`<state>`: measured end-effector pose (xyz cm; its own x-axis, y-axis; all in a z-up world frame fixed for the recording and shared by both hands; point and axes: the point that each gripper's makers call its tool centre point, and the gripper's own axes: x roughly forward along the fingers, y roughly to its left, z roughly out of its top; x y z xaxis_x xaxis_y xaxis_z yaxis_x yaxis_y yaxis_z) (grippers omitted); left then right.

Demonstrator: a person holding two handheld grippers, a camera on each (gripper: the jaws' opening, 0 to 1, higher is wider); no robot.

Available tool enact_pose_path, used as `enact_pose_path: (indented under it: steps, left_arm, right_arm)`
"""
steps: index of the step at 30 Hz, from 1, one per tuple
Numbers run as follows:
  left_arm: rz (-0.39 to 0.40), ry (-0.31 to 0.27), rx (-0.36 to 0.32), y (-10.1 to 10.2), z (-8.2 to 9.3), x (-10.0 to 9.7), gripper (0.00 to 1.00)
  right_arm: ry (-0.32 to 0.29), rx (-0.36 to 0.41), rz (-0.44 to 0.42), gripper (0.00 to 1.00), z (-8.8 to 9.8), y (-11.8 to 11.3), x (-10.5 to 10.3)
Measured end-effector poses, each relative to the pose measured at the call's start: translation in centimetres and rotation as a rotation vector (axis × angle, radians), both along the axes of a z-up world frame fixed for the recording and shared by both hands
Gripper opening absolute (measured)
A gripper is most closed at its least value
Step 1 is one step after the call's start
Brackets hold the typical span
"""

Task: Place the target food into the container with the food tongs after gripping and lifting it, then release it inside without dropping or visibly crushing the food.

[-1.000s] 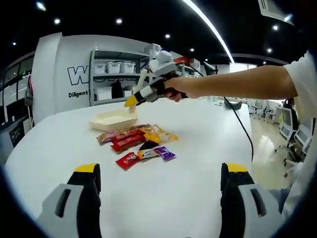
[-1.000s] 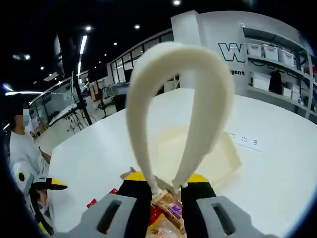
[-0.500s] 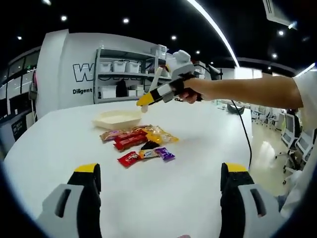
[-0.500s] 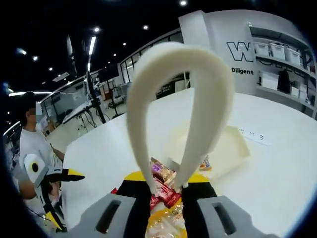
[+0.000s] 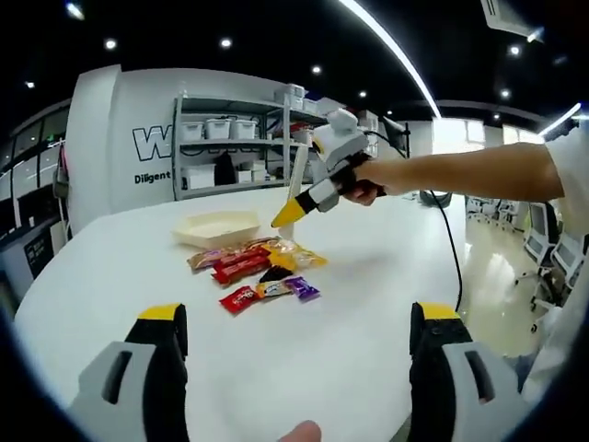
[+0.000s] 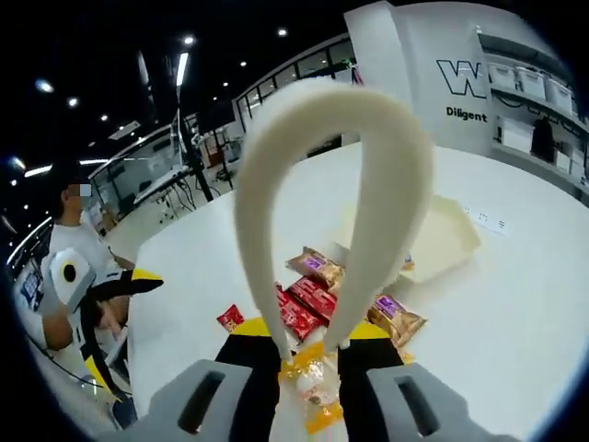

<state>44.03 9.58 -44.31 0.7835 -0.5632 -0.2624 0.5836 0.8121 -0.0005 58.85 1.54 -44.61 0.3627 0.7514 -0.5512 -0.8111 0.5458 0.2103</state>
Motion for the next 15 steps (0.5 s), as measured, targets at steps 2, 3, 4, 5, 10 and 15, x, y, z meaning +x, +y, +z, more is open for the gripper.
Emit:
enact_pose_path:
  steps: [2,3,4,5,10,15]
  left_arm:
    - [0.002,-0.001,0.004,0.1,0.1,-0.1,0.99]
    - [0.002,-0.002,0.007,0.1,0.1,-0.2,0.99]
    - [0.002,-0.003,0.008,0.1,0.2,-0.3,0.98]
    - [0.001,-0.008,0.01,0.1,0.3,-0.4,0.98]
    - [-0.008,-0.025,0.011,-0.4,0.8,-0.6,0.98]
    - [-0.008,-0.017,0.013,-0.4,0.6,-0.8,0.98]
  right_arm:
    - [-0.004,-0.008,0.003,0.17,-0.3,-0.2,-0.1]
    - [-0.014,-0.012,0.009,0.17,-0.5,-0.3,-0.2]
    - [-0.007,-0.008,0.006,0.17,-0.5,-0.4,-0.2]
    - [0.018,0.01,0.005,0.17,-0.7,-0.3,-0.5]
    - [0.023,-0.013,-0.004,0.17,-1.7,-1.0,-0.3]
    - [0.058,0.03,-0.036,0.18,-2.3,-1.3,-0.6]
